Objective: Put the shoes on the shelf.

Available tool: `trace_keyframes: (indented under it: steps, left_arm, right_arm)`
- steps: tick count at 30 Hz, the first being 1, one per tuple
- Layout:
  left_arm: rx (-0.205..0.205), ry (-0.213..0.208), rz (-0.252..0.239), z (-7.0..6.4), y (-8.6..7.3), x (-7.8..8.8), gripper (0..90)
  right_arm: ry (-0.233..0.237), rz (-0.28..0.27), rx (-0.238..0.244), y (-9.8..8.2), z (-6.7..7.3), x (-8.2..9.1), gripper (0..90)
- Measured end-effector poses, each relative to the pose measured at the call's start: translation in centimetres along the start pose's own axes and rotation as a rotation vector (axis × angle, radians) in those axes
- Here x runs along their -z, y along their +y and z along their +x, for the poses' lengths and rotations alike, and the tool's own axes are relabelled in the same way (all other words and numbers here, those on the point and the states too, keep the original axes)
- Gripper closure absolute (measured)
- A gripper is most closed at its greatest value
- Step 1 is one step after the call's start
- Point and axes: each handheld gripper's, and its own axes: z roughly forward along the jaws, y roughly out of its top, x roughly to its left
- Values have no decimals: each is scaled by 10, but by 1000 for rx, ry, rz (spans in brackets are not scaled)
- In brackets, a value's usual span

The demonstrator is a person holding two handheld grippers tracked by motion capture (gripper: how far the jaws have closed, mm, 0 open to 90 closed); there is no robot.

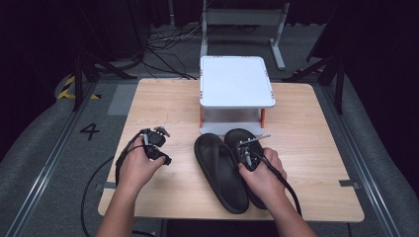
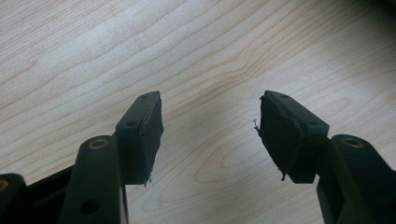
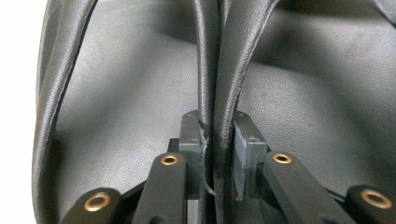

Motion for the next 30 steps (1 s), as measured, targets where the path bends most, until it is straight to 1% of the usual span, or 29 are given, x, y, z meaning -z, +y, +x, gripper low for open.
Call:
trace_keyframes:
  steps: [2,3,6,7,10,11,13,19,24,26,30]
  left_arm:
    - [3,-3,3,0,0,-1,402]
    - [0,-2,4,0,0,-1,402]
    - [-1,-2,4,-1,0,-1,402]
    - [0,-3,4,-1,0,-1,403]
    - [2,-3,4,0,0,-1,404]
    - [12,-12,6,0,0,0,404]
    - [6,-11,2,0,0,0,405]
    - [16,-16,-3,2,-1,1,406]
    - [15,-17,-2,4,-1,1,406]
    - [12,-19,1,4,-1,1,406]
    - [15,-20,-2,5,-2,2,409]
  right_arm:
    - [-3,-28,-16,5,-2,6,768]
    - [-10,-43,-16,7,-4,8,768]
    - [-13,-66,-30,14,-6,14,768]
    - [-13,-75,-42,20,-8,17,768]
    - [-32,-86,-46,28,-10,20,767]
    - [-37,-88,-47,30,-11,21,767]
    - [-42,-92,-51,33,-11,22,767]
    - [-82,-115,-45,55,-16,25,767]
    - [-94,-124,-54,71,-18,24,767]
    - [-96,-125,-53,74,-18,23,766]
    - [-120,-136,-44,85,-16,21,766]
